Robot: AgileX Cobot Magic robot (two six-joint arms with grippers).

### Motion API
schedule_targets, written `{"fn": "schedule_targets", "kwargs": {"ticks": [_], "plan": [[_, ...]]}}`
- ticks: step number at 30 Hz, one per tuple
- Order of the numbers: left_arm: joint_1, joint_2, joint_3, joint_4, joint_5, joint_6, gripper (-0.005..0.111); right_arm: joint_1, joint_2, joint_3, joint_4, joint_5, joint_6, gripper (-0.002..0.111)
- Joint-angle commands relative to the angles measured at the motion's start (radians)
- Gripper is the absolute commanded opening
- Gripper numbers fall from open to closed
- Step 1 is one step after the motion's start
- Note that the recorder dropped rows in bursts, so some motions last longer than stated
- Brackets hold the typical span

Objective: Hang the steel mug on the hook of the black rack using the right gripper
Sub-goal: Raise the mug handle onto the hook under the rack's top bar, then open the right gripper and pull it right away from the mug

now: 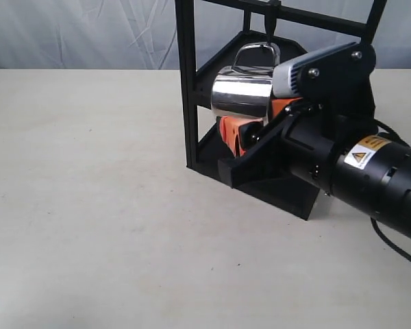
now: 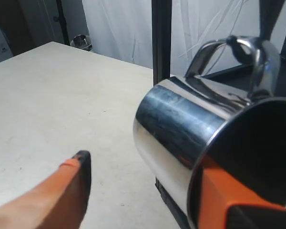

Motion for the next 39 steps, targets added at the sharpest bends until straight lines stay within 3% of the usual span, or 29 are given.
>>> {"fn": "schedule_targets", "kwargs": {"ticks": [1,11,21,28,31,33,35,39], "plan": [[-0.005,0.004,-0.002,0.0,-0.008,-0.005,0.0,-0.003,-0.037,0.005,0.053,0.029,-0.043,0.057],[-0.005,0.004,-0.002,0.0,-0.008,-0.005,0.0,-0.003,-0.084,0.005,0.201,0.069,-0.18,0.057],[-0.005,0.004,-0.002,0.0,-0.008,-0.005,0.0,-0.003,-0.198,0.005,0.595,0.079,-0.568,0.057],[-0.005,0.004,-0.002,0.0,-0.008,-0.005,0.0,-0.003,-0.324,0.005,1.093,0.072,-1.016,0.056],[-0.005,0.004,-0.002,0.0,-0.008,-0.005,0.0,-0.003,-0.378,0.011,1.164,0.087,-1.071,0.041],[-0.005,0.004,-0.002,0.0,-0.008,-0.005,0.0,0.0,-0.452,0.02,1.164,0.133,-1.071,0.017],[-0.005,0.004,-0.002,0.0,-0.008,-0.005,0.0,0.0,-0.492,0.02,1.164,0.159,-1.07,0.002],[-0.005,0.004,-0.002,0.0,-0.008,-0.005,0.0,0.0,-0.556,0.02,1.164,0.172,-1.063,-0.001]]}}
